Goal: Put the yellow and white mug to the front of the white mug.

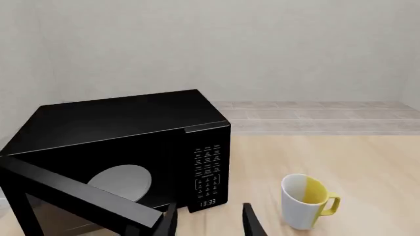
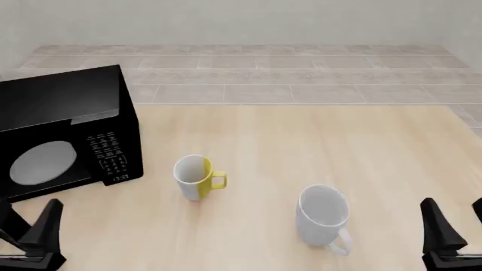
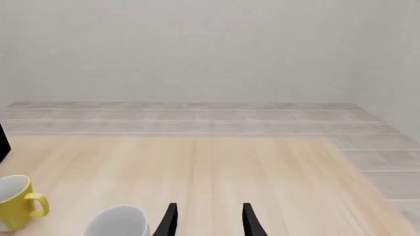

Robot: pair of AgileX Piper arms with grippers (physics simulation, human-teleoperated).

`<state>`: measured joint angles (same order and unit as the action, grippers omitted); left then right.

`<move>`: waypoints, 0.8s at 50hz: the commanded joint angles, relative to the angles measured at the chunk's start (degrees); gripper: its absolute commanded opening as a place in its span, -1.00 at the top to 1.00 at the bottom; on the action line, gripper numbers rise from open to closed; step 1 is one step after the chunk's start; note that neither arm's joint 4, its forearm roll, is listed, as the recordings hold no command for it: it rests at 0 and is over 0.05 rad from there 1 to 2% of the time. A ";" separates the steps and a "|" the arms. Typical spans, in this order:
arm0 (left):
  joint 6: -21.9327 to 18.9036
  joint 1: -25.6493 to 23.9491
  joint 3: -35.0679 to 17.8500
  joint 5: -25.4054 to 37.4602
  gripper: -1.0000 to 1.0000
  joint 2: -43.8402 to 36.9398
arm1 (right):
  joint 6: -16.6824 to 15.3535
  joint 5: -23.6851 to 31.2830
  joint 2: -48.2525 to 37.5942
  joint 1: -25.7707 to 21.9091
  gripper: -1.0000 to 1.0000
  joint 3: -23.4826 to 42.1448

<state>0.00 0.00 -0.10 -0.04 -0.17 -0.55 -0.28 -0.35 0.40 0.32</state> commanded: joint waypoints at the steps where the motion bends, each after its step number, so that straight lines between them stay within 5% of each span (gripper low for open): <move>1: 0.00 0.00 -0.15 -0.07 -1.00 -0.26 | -0.48 -0.28 -2.06 -1.24 -1.00 2.22; 11: 0.00 0.00 -0.15 -0.07 -1.00 -0.26 | -1.99 -1.11 -9.43 -4.30 -1.00 7.99; 18: 0.00 0.00 -0.15 -0.07 -1.00 -0.26 | -8.99 -3.12 -20.75 -10.24 -1.00 13.07; 24: 0.00 0.00 -0.15 -0.07 -1.00 -0.26 | -9.88 -1.60 -27.83 -15.58 -1.00 18.69; 29: 0.00 0.00 -0.15 -0.07 -1.00 -0.26 | -14.64 2.05 -33.44 -20.59 -1.00 23.92; 40: 0.00 0.00 -0.15 -0.07 -1.00 -0.26 | -17.80 13.42 -38.06 -23.36 -1.00 35.20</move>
<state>0.00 0.00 -0.24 -0.11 -0.42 -14.65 6.04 -32.46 -19.15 26.69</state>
